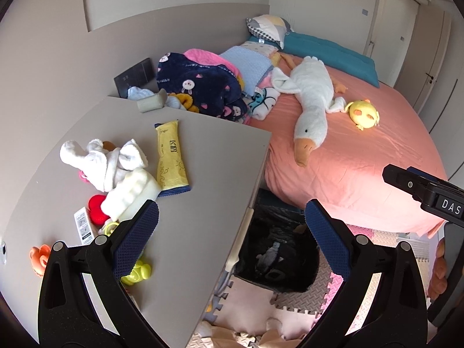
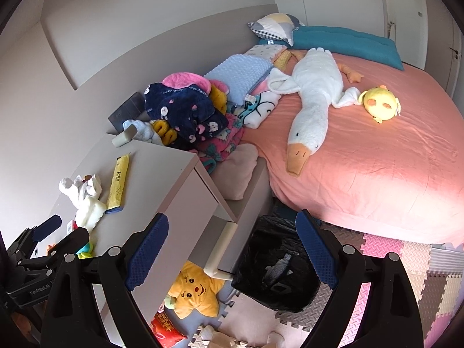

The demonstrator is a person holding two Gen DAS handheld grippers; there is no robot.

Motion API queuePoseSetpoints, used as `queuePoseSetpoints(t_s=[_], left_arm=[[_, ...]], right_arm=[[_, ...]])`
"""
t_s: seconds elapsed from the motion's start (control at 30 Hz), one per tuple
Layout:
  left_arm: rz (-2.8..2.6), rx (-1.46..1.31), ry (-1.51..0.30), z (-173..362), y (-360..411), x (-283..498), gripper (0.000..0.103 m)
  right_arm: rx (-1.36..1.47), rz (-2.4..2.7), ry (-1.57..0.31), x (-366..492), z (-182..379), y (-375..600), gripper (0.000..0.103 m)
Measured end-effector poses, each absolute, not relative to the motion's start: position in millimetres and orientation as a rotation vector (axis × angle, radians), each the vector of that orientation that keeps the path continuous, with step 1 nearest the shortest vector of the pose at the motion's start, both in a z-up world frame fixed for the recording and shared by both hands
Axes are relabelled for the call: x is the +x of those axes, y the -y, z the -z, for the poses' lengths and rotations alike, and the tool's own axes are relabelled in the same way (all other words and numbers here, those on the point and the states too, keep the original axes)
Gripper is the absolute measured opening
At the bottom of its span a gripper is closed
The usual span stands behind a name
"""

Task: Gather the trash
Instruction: 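Move both tools back over the desk toward the remaining toys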

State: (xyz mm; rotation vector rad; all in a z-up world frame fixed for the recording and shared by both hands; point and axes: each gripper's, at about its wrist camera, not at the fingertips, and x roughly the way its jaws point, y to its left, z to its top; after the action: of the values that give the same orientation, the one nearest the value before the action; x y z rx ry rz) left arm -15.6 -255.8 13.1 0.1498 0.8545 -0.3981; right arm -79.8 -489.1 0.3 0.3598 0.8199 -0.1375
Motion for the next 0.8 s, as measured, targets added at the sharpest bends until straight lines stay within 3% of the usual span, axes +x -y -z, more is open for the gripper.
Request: queuePoseSetpoints(t_s=[0.8], left_arm=[[0.161, 0.065, -0.881, -2, 112, -2, 0.097]], right_arm=[[0.281, -0.054, -0.876, -19, 10, 368, 0.089]])
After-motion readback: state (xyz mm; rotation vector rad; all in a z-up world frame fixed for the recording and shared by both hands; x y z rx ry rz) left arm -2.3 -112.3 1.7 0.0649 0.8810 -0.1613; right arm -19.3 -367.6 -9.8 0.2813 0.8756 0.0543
